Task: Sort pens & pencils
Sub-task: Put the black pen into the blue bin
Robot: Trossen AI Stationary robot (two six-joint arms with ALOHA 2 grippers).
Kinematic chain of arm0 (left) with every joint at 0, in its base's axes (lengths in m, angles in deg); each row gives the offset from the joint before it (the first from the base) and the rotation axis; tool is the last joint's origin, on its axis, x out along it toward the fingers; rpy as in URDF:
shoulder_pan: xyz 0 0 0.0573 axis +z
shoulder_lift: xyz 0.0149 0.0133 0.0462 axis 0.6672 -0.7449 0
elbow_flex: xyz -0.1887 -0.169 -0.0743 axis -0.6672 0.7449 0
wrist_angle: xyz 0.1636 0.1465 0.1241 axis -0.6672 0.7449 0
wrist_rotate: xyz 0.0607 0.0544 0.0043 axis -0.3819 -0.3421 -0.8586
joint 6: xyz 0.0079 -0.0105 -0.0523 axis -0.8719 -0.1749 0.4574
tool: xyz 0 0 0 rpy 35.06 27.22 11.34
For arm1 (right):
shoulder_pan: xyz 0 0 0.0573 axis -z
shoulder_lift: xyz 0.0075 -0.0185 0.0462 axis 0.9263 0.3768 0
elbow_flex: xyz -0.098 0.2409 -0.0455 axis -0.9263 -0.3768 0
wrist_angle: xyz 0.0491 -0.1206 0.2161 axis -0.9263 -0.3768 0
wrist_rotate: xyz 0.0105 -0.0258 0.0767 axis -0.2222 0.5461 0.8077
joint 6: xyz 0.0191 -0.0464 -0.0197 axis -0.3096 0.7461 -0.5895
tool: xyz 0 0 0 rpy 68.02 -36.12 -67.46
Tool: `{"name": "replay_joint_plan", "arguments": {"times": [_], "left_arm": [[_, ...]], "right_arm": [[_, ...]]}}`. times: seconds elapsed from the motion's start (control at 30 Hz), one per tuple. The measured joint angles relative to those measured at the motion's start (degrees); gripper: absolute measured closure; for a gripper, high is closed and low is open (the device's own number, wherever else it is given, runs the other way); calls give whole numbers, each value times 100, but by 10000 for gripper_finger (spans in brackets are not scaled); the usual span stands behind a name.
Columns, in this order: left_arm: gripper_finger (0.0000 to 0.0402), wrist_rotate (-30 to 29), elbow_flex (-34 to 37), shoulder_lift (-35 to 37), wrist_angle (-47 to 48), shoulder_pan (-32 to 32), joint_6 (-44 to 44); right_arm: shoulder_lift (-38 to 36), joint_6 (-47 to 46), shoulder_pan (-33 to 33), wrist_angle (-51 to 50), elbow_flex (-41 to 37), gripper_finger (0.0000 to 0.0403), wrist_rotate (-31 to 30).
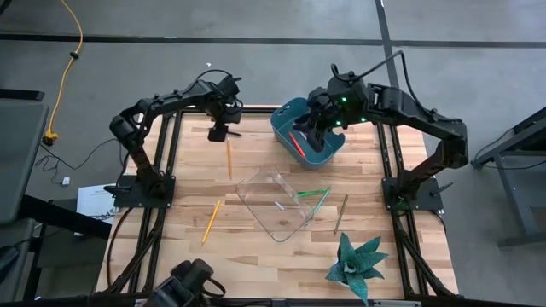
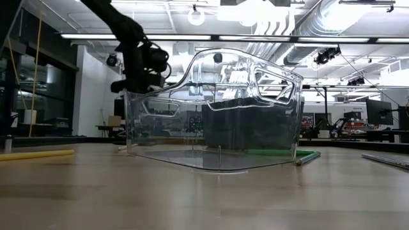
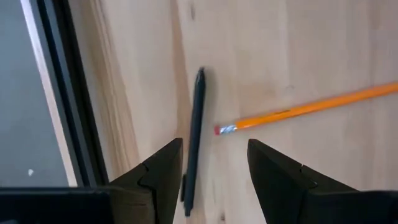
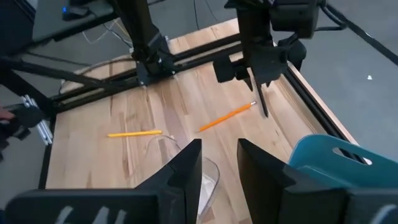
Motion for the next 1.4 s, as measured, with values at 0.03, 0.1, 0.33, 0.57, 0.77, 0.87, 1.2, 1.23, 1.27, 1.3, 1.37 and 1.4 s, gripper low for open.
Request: {"name": "replay_joint_plan", "arguments": {"times": [0.03, 0.1, 0.33, 0.57, 0.77, 0.87, 1.2, 1.23, 1.27, 1.3, 1.37, 1.4], "left_arm": [[234, 21, 60, 0, -88, 59, -34], [234, 122, 188, 0, -161, 177, -127], [234, 3, 562, 0, -411, 256, -446], [234, -263, 721, -10, -734, 259, -446], [254, -365, 726, -108, -683, 254, -400], [272, -364, 726, -162, -685, 257, -327], [305, -354, 726, -404, -541, 378, -188], [306, -358, 725, -404, -565, 387, -186], [306, -367, 722, -404, -600, 418, -188], [306, -365, 701, -404, -599, 419, -188], [305, -359, 628, -404, -611, 479, -172], [305, -347, 602, -402, -624, 503, -166]], "right_arm": [[-3, -18, 0, 43, 0, 308, 0], [-3, -35, 0, 78, 0, 308, -61], [-3, -31, -31, 92, 0, 308, -264], [-3, -46, -62, 90, 0, 308, -264], [-3, -37, -111, 91, 0, 308, -261], [-3, -44, -109, 90, 0, 308, -262], [-3, -144, -109, 90, 0, 308, -183], [-3, -143, -109, 90, 0, 308, -147], [-3, -144, -109, 90, 0, 308, -113], [-3, -144, -109, 90, 0, 308, -109], [-3, -144, -109, 88, 0, 308, -109], [-3, -144, -109, 88, 0, 308, -109]]}}
